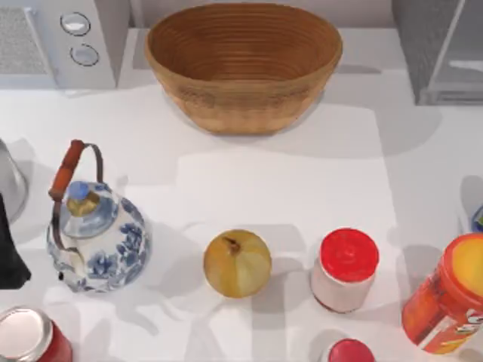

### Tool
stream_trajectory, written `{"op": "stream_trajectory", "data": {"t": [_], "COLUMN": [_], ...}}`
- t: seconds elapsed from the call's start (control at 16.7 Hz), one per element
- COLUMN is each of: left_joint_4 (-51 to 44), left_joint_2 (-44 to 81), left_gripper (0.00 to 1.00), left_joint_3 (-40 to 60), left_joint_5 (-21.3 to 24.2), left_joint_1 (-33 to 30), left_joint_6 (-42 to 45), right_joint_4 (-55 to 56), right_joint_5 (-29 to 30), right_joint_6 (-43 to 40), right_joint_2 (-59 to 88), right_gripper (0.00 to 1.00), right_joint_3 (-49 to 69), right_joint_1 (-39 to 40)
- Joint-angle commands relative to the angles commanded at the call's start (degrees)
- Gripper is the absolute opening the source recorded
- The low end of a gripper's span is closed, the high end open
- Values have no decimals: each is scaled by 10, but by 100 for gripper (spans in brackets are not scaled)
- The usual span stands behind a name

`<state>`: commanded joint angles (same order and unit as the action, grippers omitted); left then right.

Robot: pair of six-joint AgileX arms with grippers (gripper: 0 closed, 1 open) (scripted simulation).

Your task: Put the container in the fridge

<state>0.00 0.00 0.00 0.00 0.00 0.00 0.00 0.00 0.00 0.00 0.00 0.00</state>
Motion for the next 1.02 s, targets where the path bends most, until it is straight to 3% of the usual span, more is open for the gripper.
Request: {"op": "stream_trajectory", "data": {"t": [0.18, 0.36, 0.78, 1.02], "left_joint_4": [0, 0, 0, 0], "left_joint_2": [0, 0, 0, 0], "left_gripper": [100, 100, 100, 100], "left_joint_3": [0, 0, 0, 0], "left_joint_5": [0, 0, 0, 0], "left_joint_1": [0, 0, 0, 0], "left_joint_6": [0, 0, 0, 0], "right_joint_4": [0, -6, -53, -83], "right_joint_5": [-5, -52, -276, -391], "right_joint_6": [-3, -35, -162, -285], "right_joint_2": [6, 60, 377, 611], "right_gripper": [100, 100, 100, 100], "right_joint_3": [6, 51, 223, 283], "right_joint_1": [-5, -44, -177, -237]}}
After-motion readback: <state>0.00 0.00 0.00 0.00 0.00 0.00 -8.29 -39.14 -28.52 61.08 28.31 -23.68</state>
